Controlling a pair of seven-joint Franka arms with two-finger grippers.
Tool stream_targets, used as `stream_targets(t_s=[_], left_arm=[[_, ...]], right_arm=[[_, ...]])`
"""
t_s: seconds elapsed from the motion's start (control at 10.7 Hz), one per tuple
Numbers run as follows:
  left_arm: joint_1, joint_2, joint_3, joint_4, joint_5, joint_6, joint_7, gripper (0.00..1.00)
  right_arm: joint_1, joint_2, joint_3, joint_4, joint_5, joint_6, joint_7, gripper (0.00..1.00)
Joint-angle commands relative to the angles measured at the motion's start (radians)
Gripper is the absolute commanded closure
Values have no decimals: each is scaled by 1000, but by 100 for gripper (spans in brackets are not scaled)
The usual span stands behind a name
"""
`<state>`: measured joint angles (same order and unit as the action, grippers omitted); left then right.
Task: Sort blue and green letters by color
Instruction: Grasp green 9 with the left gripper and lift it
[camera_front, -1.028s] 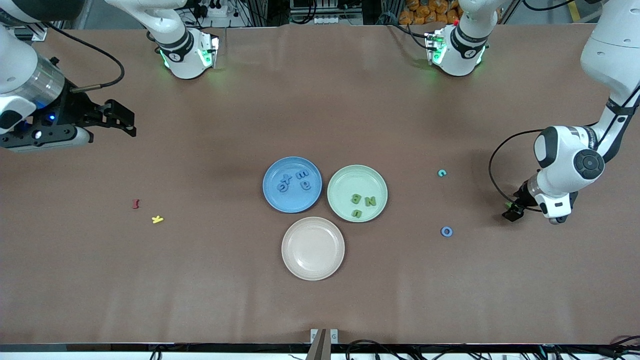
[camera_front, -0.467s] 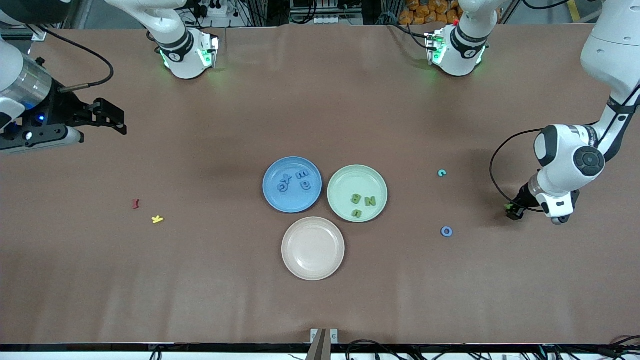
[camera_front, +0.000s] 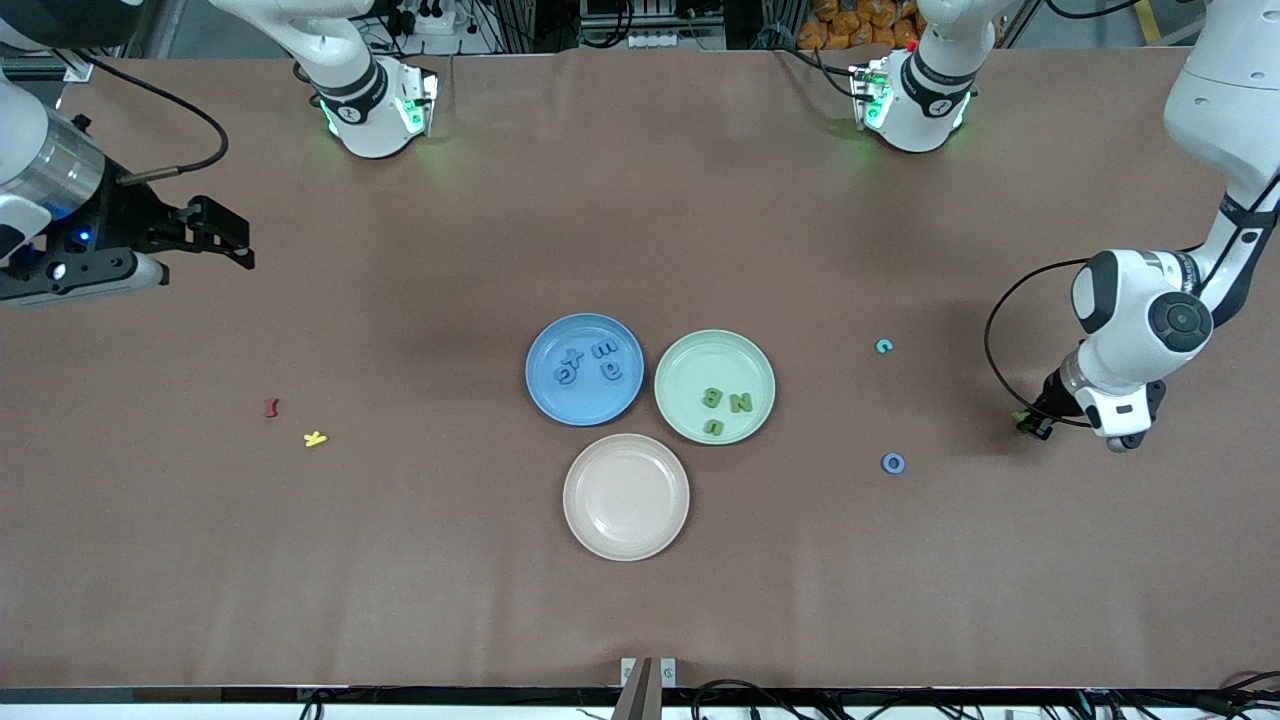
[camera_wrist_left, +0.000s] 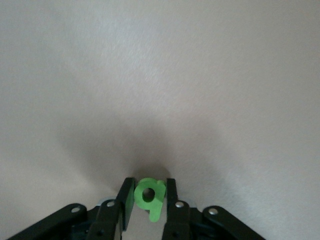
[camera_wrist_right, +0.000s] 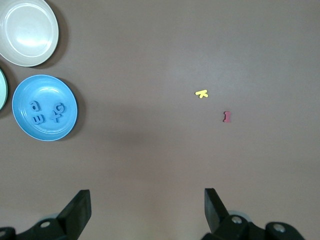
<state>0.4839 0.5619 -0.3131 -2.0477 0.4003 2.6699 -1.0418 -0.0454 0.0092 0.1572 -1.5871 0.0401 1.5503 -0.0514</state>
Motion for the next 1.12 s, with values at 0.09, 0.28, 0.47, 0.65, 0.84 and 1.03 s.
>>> stream_targets(t_s=[0.09,0.28,0.47,0.65,0.84,1.03], left_arm=[[-82,-49,6,64,-4,-128,-12,88],[-126,-63,6,66,-31,-145,-39,88],[-192,-114,6,96,-110,-229,-50,88],[-307,-135,8,135,-223,-298,-104,88],[-434,-119,9,171,-230,-304,-266,88],[-548,-70,9,225,-230,-304,-436,88]], right_arm=[[-2,-5,2,3,18,-12,-13,0],[-2,-5,4,3,18,-12,-13,0],[-2,-5,4,3,18,-12,-13,0],[-2,-3,4,3,18,-12,-13,0],[-2,-2,4,1,18,-12,-13,0],[-2,-2,4,-2,18,-12,-13,0]])
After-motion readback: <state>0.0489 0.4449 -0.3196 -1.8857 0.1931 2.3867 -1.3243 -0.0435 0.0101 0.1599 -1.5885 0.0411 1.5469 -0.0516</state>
